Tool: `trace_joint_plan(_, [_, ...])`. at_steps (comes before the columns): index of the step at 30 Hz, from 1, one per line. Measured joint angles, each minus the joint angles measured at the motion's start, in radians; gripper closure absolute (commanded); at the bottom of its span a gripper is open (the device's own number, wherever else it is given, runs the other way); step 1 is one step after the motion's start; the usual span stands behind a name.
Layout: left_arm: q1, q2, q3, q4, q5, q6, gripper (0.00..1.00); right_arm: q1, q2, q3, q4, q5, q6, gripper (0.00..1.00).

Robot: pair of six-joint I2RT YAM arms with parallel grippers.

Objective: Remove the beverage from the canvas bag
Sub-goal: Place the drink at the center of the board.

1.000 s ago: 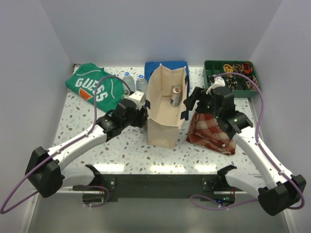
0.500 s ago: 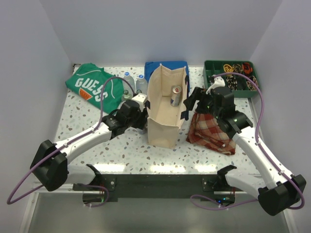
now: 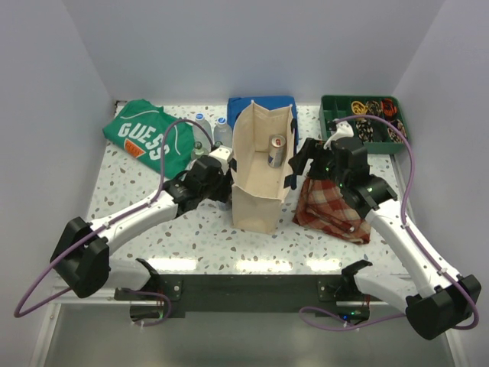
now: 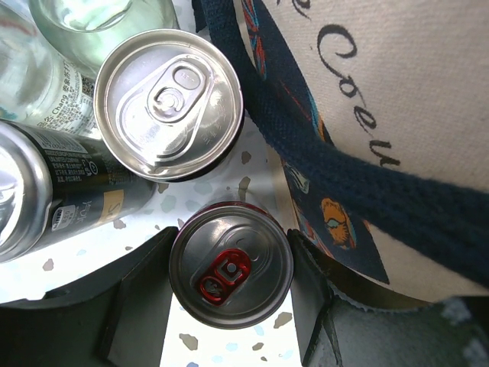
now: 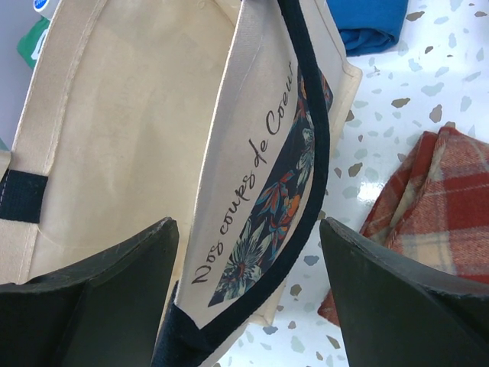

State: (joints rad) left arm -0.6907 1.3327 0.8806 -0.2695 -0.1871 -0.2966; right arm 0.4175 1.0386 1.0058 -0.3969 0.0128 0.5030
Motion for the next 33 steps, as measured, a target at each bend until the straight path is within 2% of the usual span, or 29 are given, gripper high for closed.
trace_joint_plan(4, [0.0,0.001,0.0,0.0,0.0,0.0,0.99,0.0,0.0,0.0,0.0,0.0,0.0,0.21])
trace_joint_plan(7, [0.0,0.005,0.0,0.003,0.0,0.0,0.84,0.0,0.0,0.0,0.0,0.0,0.0,0.2])
trace_joint_plan(8, [0.0,0.005,0.0,0.003,0.0,0.0,0.75,0.0,0.0,0.0,0.0,0.0,0.0,0.2])
trace_joint_plan(11, [0.0,0.009,0.004,0.003,-0.003,0.0,0.64,0.0,0.0,0.0,0.0,0.0,0.0,0.2])
trace_joint_plan(19, [0.0,0.012,0.012,-0.003,-0.004,-0.001,0.45,0.0,0.0,0.0,0.0,0.0,-0.001,0.2])
trace_joint_plan(25, [0.0,0.012,0.019,-0.013,-0.009,-0.001,0.34,0.0,0.0,0.0,0.0,0.0,-0.002,0.19])
trace_joint_plan(33, [0.0,0.012,0.041,-0.008,-0.012,-0.001,0.32,0.0,0.0,0.0,0.0,0.0,-0.003,0.19])
